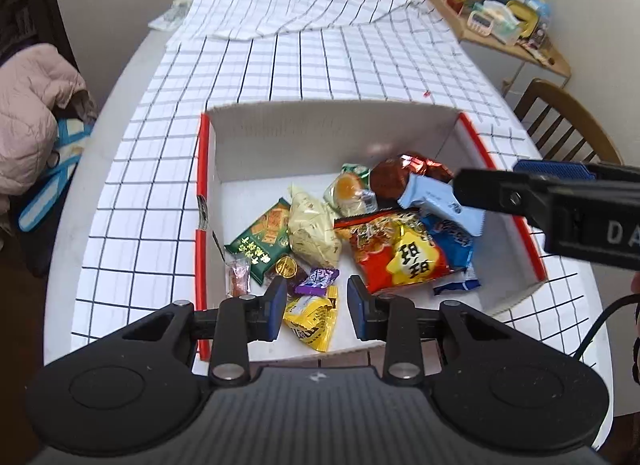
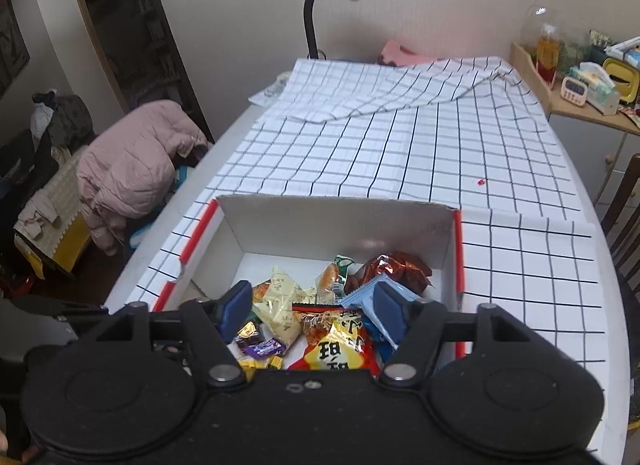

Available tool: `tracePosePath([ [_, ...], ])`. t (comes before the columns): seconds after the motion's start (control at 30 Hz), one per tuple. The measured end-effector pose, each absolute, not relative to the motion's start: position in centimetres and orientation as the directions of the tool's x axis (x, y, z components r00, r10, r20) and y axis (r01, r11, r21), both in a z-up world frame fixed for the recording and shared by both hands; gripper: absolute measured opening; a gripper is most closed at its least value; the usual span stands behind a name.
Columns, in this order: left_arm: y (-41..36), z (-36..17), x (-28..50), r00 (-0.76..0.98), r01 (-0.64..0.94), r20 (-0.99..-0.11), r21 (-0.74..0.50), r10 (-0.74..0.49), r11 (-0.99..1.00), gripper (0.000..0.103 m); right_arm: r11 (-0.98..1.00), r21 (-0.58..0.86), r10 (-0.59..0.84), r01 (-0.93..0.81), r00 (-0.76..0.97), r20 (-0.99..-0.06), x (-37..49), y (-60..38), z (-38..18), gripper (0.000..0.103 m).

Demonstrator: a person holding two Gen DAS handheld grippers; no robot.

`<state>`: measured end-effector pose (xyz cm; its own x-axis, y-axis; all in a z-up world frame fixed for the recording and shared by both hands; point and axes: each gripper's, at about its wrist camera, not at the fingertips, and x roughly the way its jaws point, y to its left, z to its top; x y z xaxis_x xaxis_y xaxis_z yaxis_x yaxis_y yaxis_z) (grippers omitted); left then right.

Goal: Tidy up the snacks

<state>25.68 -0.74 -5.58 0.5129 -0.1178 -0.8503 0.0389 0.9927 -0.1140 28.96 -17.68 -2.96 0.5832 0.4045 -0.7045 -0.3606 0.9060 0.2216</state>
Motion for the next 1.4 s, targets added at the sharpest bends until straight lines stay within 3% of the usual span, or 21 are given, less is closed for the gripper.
tracePosePath([
  [0.27,-1.0,-2.9,22.4,0.586,0.063,-0.8,-0.113,-0.129,0.992,0.033,0.901,0.231,0.423,-0.367,0.631,-0.65,25.1,-19.3,-1.5,0.079],
  [0.3,-1.0,-2.7,22.0,0.592,0.065,-0.795,-0.114,-0.13,0.991,0.037,0.9,0.234,0.427,-0.368,0.636,-0.642,24.6,-19.5,-1.4,0.079],
  [0.37,-0.9,-2.1,21.0,0.615,0.064,-0.777,-0.12,-0.134,0.991,0.058,0.896,0.242,0.436,-0.371,0.643,-0.629,23.6,-19.7,-1.2,0.08],
  [0.4,-0.9,-1.9,20.6,0.628,0.063,-0.767,-0.122,-0.135,0.991,0.06,0.894,0.248,0.442,-0.374,0.645,-0.623,23.2,-19.9,-1.1,0.081],
  [0.53,-0.9,-1.1,19.2,0.651,0.069,-0.746,-0.123,-0.138,0.99,0.06,0.889,0.255,0.454,-0.381,0.66,-0.599,21.5,-20.3,-1.0,0.091],
  [0.63,-0.8,-0.8,18.2,0.665,0.071,-0.735,-0.12,-0.137,0.99,0.061,0.884,0.254,0.465,-0.393,0.673,-0.575,20.4,-20.6,-0.8,0.091],
  [0.83,-0.8,0.1,16.3,0.7,0.068,-0.703,-0.11,-0.126,0.992,0.07,0.885,0.254,0.464,-0.39,0.713,-0.526,18.1,-21.4,-0.2,0.101],
  [1.13,-0.9,1.0,14.1,0.749,0.069,-0.651,-0.104,-0.12,0.992,0.089,0.882,0.218,0.471,-0.419,0.744,-0.474,15.8,-21.4,0.4,0.102],
  [1.4,-1.0,1.3,13.4,0.754,0.066,-0.644,-0.12,-0.128,0.991,0.09,0.884,0.227,0.468,-0.409,0.764,-0.445,14.8,-22.0,0.7,0.102],
])
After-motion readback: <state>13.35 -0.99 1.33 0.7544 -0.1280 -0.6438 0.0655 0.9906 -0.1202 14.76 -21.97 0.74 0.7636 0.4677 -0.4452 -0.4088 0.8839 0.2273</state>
